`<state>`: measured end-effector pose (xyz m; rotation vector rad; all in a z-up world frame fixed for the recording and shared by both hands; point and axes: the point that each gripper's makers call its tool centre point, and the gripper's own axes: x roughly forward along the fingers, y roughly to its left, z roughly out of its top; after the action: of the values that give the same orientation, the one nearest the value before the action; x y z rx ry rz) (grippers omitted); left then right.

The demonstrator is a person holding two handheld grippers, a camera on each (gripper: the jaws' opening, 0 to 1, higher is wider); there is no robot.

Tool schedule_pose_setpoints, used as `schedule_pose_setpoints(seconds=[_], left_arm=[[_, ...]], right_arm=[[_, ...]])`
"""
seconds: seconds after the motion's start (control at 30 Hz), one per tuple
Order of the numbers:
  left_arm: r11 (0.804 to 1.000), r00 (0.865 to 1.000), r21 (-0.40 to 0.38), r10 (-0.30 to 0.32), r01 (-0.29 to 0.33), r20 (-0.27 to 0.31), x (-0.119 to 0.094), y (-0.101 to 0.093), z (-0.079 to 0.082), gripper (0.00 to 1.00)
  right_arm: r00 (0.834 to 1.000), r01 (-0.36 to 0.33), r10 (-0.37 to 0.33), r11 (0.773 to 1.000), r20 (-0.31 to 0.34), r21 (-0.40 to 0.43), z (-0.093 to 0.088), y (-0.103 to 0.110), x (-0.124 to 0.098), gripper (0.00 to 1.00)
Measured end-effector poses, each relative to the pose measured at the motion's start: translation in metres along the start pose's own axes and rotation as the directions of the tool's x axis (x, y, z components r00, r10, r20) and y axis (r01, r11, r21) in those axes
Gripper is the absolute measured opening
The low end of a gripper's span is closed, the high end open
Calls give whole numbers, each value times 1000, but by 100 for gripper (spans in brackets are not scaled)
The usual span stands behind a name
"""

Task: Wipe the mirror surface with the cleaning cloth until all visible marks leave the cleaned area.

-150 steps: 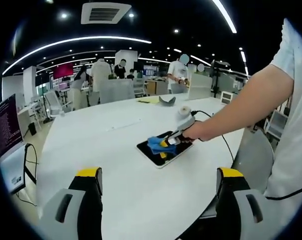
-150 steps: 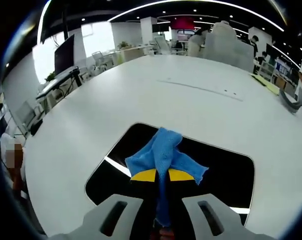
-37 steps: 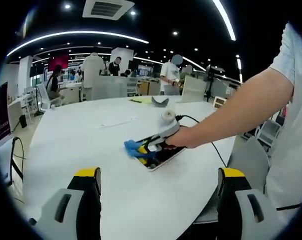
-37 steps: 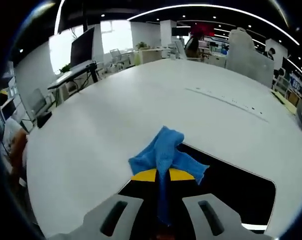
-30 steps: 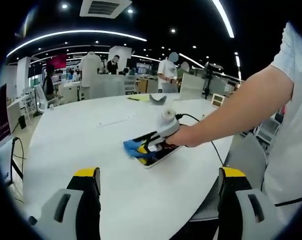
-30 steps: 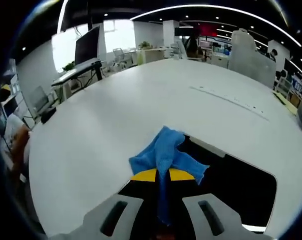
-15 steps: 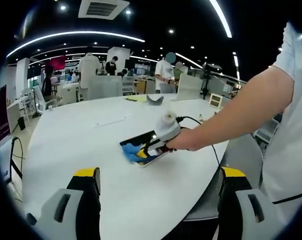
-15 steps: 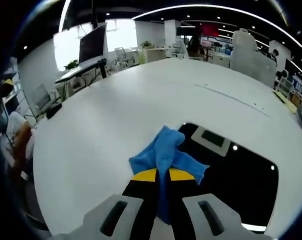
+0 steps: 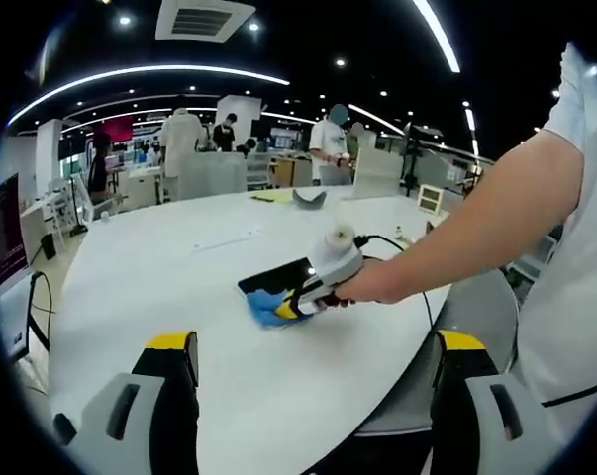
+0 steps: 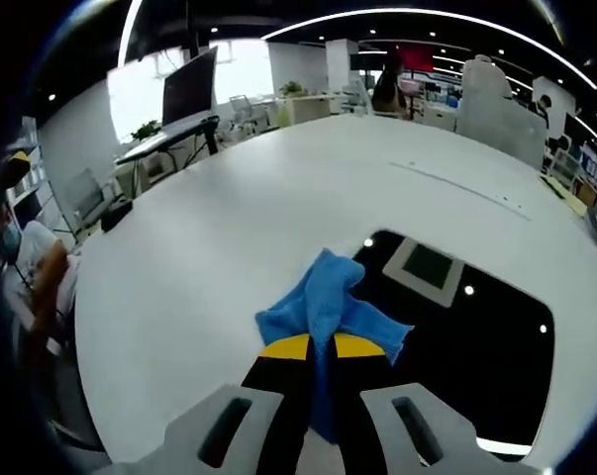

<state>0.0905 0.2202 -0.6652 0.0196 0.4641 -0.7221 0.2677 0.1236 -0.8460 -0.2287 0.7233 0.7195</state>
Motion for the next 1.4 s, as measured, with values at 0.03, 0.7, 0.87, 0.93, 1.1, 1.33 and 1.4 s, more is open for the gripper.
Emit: schedule_pose_setpoints(seconds=[0.03,0.7,0.87,0.93,1.1,1.33,1.4], left_arm=[[1000,1000,-1,0,0,1,0,-1,0,99],[999,999,-14,43,-43,2,-16,-10,-11,99],[998,999,-26,52,-52,5,-17,-13,-15,99],[998,998,-34,61,-61,10,-18,-14,-16,99],[996,997,-46,76,-75,12,-18,-19,-18,99],[994,995,-57,98,-97,10,-14,-24,-17,99],[993,994,-56,107,-107,7,-12,-26,-16,99]], right_arm=[[1000,-3,3,1000,1,1,-1,1,-1,2],[1000,-23,24,999,-17,29,-4,4,-4,2],[1000,-15,16,999,-21,33,-3,4,-5,2],[1000,-17,17,999,-23,36,-3,3,-5,2],[999,-22,23,1000,-39,20,-3,-2,0,2],[998,-21,20,1000,-65,0,-3,-6,2,2],[997,-28,28,1000,-68,1,-3,-11,3,2]])
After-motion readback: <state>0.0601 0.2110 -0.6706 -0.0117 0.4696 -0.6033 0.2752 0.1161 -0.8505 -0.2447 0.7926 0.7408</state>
